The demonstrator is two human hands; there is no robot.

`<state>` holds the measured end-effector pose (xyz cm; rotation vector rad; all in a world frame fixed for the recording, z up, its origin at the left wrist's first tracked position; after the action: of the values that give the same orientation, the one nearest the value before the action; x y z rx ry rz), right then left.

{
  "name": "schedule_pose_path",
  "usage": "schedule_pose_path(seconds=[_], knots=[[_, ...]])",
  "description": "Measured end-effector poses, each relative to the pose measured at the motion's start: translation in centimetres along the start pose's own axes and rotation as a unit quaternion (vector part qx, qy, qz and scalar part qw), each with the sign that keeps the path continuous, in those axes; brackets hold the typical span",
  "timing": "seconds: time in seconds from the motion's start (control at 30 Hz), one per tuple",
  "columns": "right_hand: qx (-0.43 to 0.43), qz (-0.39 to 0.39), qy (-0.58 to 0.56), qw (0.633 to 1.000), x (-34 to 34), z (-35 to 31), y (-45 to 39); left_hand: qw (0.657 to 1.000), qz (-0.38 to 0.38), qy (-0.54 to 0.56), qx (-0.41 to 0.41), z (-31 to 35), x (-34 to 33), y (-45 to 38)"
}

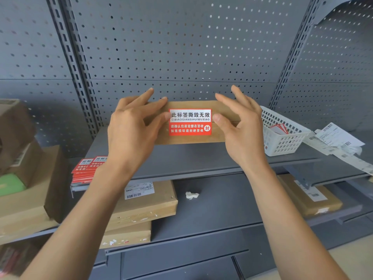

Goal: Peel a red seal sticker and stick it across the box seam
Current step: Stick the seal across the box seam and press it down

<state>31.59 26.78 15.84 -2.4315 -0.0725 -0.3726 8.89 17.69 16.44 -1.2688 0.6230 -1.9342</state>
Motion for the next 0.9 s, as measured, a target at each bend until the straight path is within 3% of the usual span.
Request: schedule_pose_path(seconds=[0.2, 0.4, 0.57, 0.9], knots=[[-0.011, 0.04, -0.005, 0.999, -0.2, -0.4, 0.4, 0.999, 0.021, 0.01, 0.03, 0.1, 0.2, 0.1], [-0.012, 0.078, 0.087, 0.993, -1.4, -0.5, 0.7, 0.997, 0.044, 0.023, 0.062, 0.4, -0.6, 0.2], [-0.012, 0.058, 0.061, 0.996, -1.1, 0.2, 0.5, 0.996, 0.056, 0.037, 0.056, 0.0, -0.8, 0.3], [-0.03, 0.096, 0.027, 0.995, -0.7, 0.3, 0.5, 0.995, 0.059, 0.046, 0.072, 0.3, -0.8, 0.3]])
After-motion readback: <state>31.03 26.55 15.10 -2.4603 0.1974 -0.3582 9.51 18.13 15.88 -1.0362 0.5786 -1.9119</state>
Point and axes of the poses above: each hand's wrist, its own y-axis away from the middle knuckle, its own x-axis out of the back of the hand, z = x × y, the point moved 10 cm from there along -y, towards the middle knuckle, and after that the axes turned 13 degrees about -y, right-handed, at the moved point
